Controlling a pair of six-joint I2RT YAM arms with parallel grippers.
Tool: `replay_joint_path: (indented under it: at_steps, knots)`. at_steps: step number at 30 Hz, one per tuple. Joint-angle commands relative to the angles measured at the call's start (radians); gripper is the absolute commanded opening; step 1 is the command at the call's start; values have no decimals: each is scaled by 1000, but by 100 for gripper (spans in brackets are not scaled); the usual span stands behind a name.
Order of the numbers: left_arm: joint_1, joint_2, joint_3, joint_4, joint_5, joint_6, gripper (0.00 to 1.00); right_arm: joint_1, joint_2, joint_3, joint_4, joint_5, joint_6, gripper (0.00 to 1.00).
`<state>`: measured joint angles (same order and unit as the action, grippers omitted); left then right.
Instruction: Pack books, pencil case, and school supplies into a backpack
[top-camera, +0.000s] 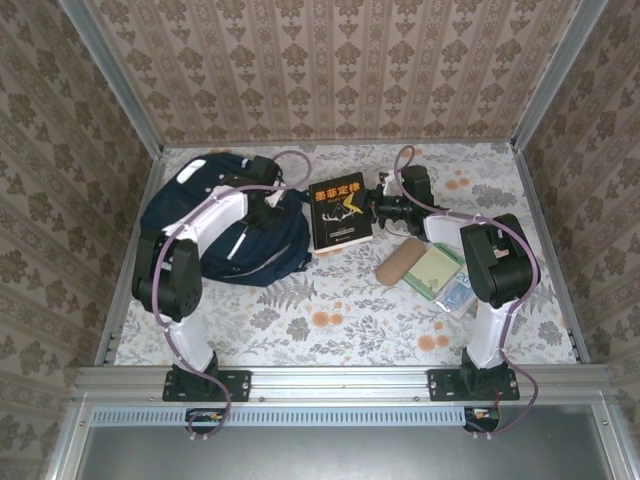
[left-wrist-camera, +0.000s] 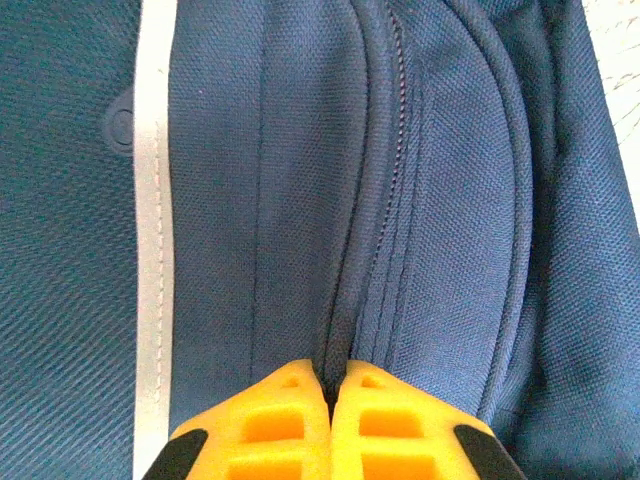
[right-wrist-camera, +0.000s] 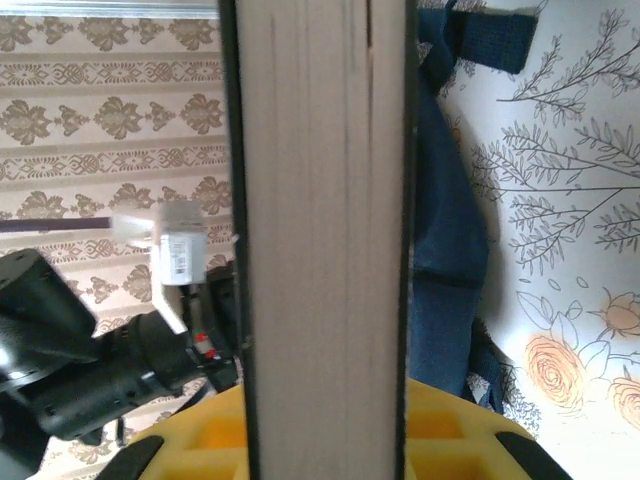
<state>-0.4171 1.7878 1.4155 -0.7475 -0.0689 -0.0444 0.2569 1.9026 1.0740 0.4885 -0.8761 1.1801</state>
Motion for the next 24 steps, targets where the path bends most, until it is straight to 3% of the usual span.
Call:
replay_joint_path:
  at_steps: [1, 12, 24]
  knots:
    - [33, -119, 70, -43, -25, -23, 0, 30, -48, 15, 61, 18, 24, 0]
    - [146, -230, 175, -64, 295, -145, 0, 182, 72, 98, 216, 157, 154, 0]
    - [201, -244, 219, -49, 507, -304, 0, 311, 292, 370, 245, 476, 237, 0]
